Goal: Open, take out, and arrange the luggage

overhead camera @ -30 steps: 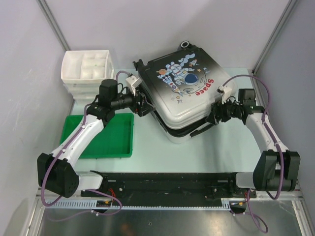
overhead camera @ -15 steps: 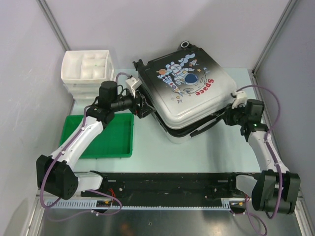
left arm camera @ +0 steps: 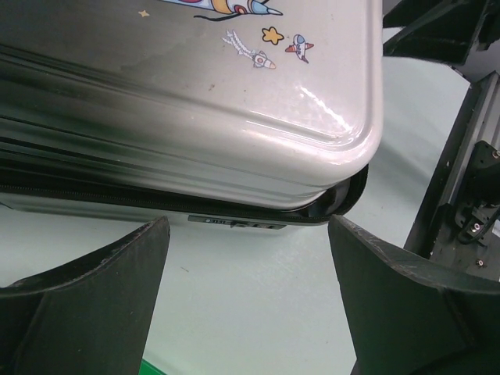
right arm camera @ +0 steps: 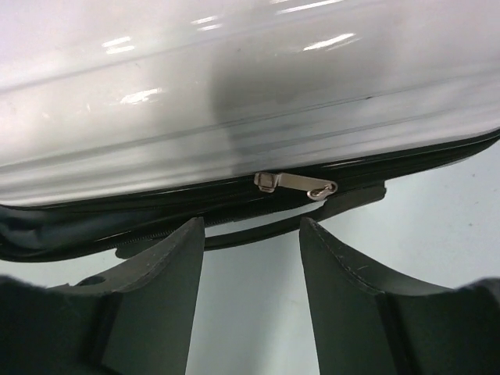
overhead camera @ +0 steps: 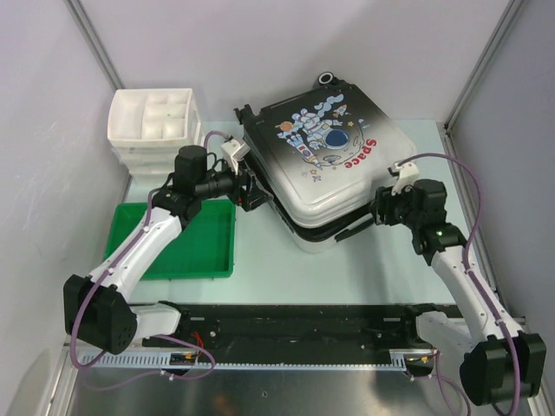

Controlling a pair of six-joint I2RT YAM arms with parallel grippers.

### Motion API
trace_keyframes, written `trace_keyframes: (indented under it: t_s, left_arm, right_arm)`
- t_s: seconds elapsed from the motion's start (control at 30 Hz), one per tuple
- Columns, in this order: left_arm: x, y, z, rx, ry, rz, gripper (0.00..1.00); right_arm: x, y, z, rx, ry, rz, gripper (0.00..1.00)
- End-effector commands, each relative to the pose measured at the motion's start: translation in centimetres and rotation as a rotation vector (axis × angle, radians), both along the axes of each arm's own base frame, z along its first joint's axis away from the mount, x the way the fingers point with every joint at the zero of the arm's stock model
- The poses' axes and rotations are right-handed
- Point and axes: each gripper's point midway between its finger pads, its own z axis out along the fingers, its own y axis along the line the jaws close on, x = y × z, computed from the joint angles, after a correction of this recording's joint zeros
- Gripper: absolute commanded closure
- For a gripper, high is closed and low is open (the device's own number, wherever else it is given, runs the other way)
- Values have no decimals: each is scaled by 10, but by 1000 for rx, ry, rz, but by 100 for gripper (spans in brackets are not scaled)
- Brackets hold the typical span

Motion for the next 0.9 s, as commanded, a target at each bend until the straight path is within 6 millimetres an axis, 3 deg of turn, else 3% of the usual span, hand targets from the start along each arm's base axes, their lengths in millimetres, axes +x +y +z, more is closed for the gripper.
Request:
trace_keyframes:
  t_s: [0.0,0.1,0.2,0.33,0.53,0.57,0.6,0.73,0.8,0.87]
  left_arm:
    - [0,-2,13,-9,-57,-13,12]
    - [-1,-1,10,-5,-51,-10,12]
    - [0,0,7,0,-45,-1,12]
    - [0,0,5,3,-43,3,12]
    - [4,2,2,11,-39,20,12]
    - [3,2,3,10,-40,18,12]
    - [3,2,3,10,-40,18,12]
    - [2,4,2,11,-39,23,12]
    - [2,4,-1,12,-31,19,12]
    - [2,3,-2,11,-29,13,12]
  right_arm:
    - [13,-3,-11,-70,25,-104,43]
    - [16,10,-17,-79,37,-101,42]
    - [21,9,-18,-67,38,-169,42]
    - [28,-5,-12,-37,24,-302,50]
    - [37,-65,2,24,0,-583,56]
    - [36,-70,5,62,5,-590,58]
    - [33,-97,6,85,11,-662,59]
    - [18,-132,15,131,14,-668,61]
    - [15,-128,17,128,13,-574,56]
    - [11,-109,17,129,22,-441,45]
